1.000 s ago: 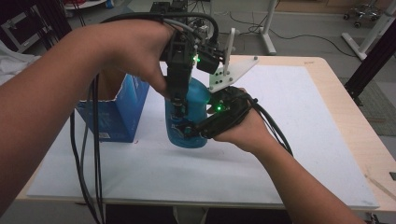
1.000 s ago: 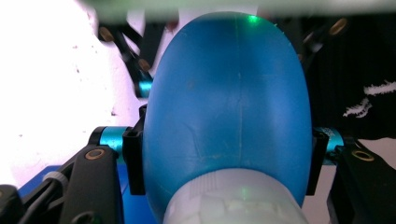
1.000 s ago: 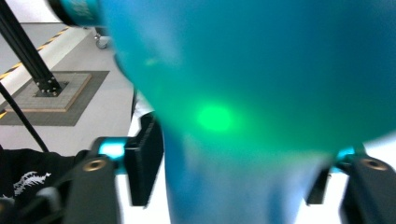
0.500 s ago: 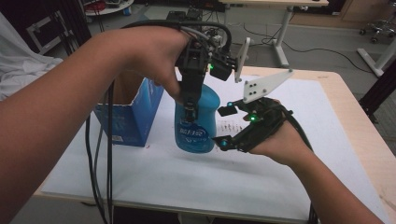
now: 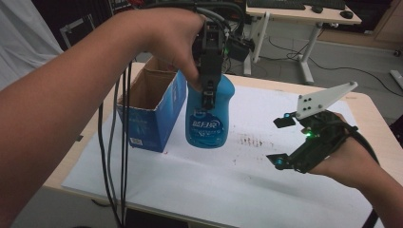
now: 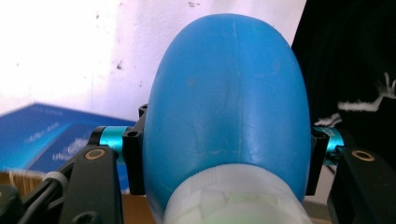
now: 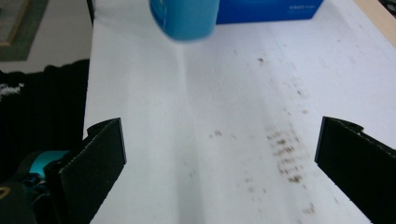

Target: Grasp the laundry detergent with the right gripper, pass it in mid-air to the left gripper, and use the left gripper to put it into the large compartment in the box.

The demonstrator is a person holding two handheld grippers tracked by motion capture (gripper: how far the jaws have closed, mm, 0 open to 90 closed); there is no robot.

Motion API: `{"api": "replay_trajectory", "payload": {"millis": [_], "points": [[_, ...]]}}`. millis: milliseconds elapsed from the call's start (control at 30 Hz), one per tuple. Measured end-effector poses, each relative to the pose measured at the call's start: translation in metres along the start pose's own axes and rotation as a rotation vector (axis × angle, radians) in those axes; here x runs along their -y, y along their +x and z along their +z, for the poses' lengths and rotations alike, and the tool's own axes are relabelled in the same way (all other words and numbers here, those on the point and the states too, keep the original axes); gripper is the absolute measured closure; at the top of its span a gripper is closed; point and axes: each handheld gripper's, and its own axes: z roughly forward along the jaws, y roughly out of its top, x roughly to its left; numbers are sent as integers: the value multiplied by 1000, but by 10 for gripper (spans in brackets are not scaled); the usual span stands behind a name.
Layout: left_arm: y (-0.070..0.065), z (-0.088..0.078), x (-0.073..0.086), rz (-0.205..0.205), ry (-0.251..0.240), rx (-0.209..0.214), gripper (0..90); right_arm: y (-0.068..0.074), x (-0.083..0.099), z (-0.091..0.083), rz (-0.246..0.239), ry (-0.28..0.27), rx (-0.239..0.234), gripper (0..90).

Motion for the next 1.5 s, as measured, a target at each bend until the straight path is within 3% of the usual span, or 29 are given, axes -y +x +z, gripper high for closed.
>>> {"api": "replay_trajectory", "payload": {"millis": [133,400,567,800,1000,1100,1233,1300,1500], "points": [[8,-18,10,-113,-29,12,381,-2,-1,-12,-16,63,8,8],[29,-56,42,-426,-101,3,381,-5,-2,-32,-62,188,31,8],[39,-69,64,-610,-129,-32,381,-8,0,-42,-74,227,46,8],[58,-75,99,-868,-98,-44,381,-9,4,-46,-73,238,47,8],[72,-71,123,-1016,-65,-84,381,-9,3,-42,-80,241,46,9],[78,-66,129,-1042,-54,-96,381,-8,4,-40,-78,245,47,8],[86,-56,135,-1027,-55,-89,381,-9,4,-39,-74,242,51,9],[90,-49,136,-1005,-50,-83,380,-9,4,-38,-73,242,54,9],[97,-26,131,-891,-6,-76,380,-8,6,-38,-70,245,58,9]]}}
